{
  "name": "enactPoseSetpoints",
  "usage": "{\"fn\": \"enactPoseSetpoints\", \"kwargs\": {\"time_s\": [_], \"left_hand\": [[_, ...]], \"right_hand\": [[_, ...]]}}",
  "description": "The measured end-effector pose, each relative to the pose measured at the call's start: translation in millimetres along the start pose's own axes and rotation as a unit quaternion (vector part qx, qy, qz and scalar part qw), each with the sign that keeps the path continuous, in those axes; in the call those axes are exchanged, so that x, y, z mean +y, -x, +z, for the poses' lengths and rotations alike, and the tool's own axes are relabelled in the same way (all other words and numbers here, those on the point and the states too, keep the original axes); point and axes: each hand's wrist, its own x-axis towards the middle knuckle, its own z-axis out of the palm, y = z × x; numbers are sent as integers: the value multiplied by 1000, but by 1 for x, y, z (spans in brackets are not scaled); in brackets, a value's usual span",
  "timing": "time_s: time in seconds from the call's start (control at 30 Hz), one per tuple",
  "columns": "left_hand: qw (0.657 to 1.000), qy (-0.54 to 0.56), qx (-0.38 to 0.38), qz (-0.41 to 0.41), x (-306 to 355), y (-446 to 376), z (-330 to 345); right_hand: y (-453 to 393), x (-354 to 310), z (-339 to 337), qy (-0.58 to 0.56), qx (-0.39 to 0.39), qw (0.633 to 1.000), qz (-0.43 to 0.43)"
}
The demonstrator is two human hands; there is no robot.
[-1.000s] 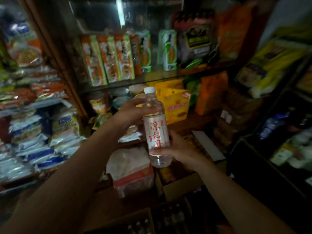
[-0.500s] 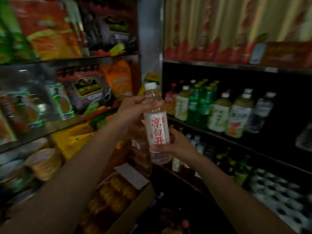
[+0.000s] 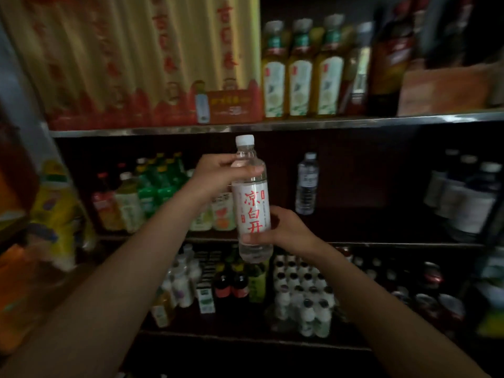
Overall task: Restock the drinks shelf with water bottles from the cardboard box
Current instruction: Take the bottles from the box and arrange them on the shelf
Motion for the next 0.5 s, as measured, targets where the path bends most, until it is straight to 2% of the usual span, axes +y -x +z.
{"fn": "enactPoseSetpoints", "kwargs": {"time_s": [0.13,0.3,0.5], "left_hand": [[996,26,-84,18,8,-35,60],[981,45,-182,43,16,-63,130],[963,48,-261,55,26,-84,195]], "right_hand": [[15,19,-51,24,116,993,28],[45,38,-95,59,294,952,63],[67,59,-139,79,370,922,86]]}}
